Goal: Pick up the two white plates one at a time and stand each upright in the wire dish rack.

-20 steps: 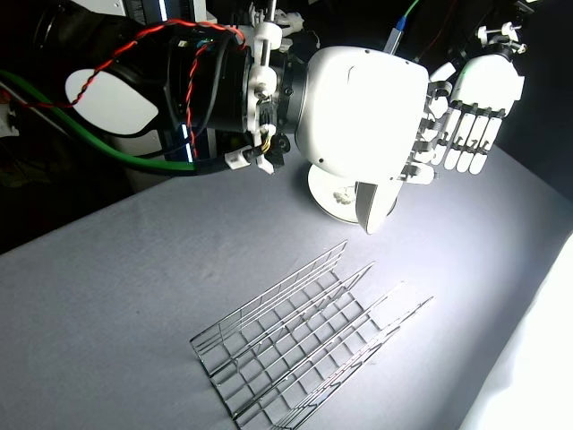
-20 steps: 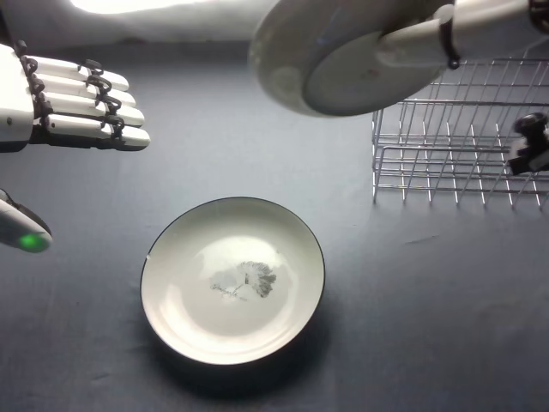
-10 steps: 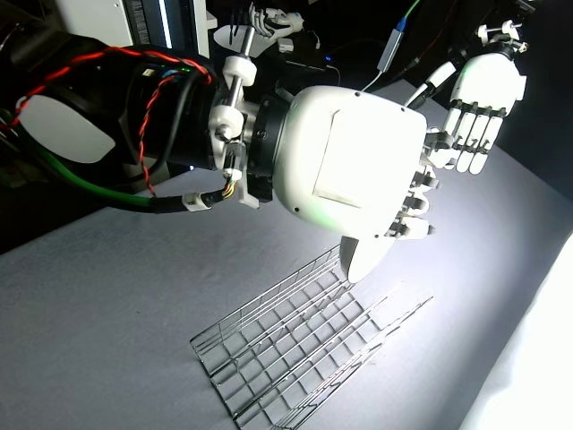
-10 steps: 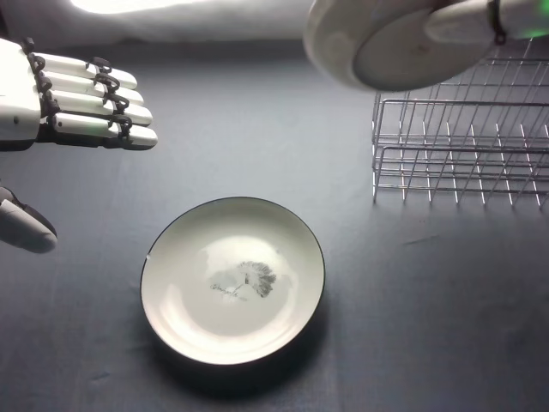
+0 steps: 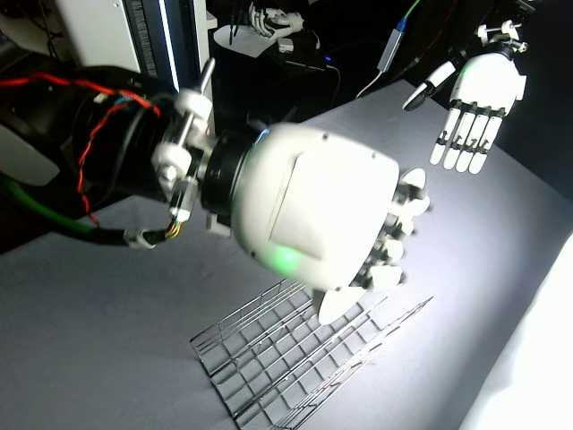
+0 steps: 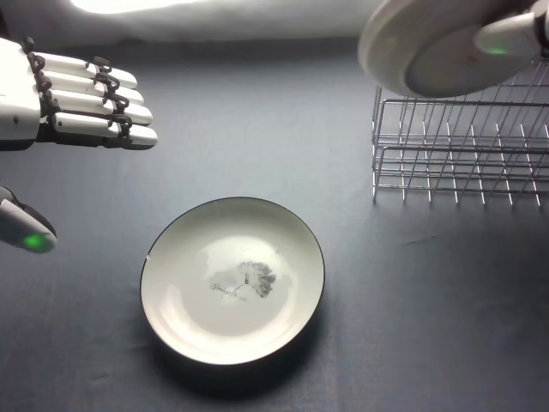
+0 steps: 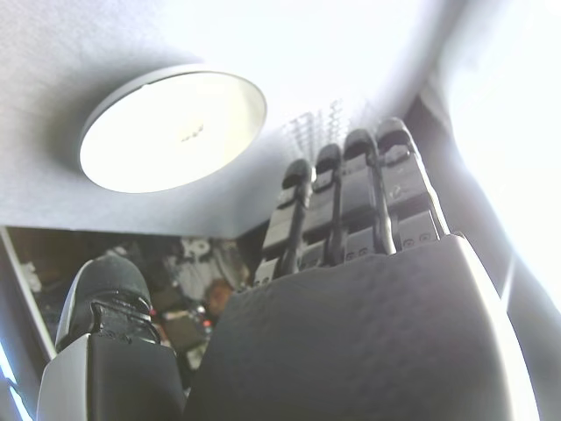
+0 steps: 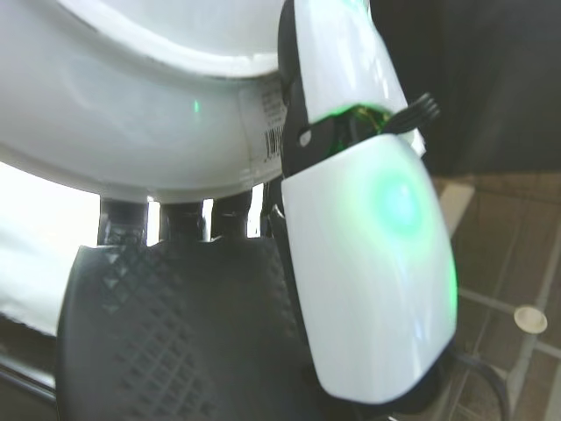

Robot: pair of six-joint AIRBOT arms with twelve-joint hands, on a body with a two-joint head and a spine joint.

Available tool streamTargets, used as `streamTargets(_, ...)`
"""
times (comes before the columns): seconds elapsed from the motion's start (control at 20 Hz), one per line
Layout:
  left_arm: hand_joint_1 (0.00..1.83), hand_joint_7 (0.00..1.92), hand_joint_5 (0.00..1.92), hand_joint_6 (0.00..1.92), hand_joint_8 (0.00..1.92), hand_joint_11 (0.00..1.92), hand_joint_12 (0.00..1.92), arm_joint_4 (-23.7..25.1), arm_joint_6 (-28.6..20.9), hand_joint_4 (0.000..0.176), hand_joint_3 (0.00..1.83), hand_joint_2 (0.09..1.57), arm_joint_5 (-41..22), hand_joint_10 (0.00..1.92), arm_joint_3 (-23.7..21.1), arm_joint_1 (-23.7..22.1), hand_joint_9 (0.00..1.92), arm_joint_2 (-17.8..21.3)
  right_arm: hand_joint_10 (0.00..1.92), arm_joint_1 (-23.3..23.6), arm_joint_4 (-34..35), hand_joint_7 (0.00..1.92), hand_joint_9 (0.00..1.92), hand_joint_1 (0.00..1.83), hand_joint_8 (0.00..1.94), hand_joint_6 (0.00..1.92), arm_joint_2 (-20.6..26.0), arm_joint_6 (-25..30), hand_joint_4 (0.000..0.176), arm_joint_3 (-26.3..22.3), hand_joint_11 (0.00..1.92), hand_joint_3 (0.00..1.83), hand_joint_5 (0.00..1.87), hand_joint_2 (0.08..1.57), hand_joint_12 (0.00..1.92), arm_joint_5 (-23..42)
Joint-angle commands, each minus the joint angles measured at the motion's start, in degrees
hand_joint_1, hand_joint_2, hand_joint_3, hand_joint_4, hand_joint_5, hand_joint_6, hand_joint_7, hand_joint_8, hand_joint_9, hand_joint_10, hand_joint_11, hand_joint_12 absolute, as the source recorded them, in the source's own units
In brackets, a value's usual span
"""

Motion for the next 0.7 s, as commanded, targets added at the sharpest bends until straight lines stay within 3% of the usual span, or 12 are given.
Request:
streamTargets(0.0,0.00,0.00,0.00,0.00,0.00,0.00,0.00,-4.2,0.0,0.000,0.00,1.05,-1.0,0.00,0.1,-0.5,0.00,0.2,1.16,0.2,1.2,1.02,0.93,1.38,0.85,1.07,0.6,0.6,0.000,0.7,0.73,0.00,0.93,1.11,1.27,9.2)
streamTargets(0.65,0.00,0.00,0.00,0.00,0.00,0.00,0.00,-4.1,0.0,0.000,0.00,1.05,-1.4,0.00,0.0,-0.5,0.00,0.1,1.19,-7.6,1.2,0.99,0.90,1.37,0.90,1.13,-1.8,-0.1,0.000,8.6,0.72,0.00,0.90,1.12,1.27,12.0)
